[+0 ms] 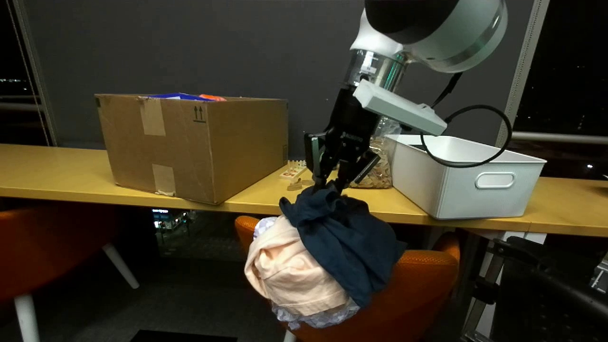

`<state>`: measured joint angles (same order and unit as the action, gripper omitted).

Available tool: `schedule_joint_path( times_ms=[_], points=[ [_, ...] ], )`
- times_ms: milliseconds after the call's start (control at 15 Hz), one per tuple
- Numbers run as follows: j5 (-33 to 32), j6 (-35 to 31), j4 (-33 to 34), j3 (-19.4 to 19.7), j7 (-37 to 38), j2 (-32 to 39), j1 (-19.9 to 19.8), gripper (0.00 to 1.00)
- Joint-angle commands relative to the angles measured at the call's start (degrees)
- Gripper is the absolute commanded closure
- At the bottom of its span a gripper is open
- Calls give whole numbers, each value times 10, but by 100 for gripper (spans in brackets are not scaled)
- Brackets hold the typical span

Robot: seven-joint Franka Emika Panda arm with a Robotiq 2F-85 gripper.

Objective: Remove the clothes from the chair and put them in the white basket

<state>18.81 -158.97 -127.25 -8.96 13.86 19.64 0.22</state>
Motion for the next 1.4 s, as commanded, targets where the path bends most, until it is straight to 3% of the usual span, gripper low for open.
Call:
schedule_joint_path(
  times_ms=[0,67,667,1333],
  points=[
    [26,51,-12,4,12,-48,6,95],
    [26,64,-15,8,18,-60,8,100],
    [-25,118,-9,63,50,-195,-2,99],
    [-112,174,39,177,43,-296,-111,99]
  ],
)
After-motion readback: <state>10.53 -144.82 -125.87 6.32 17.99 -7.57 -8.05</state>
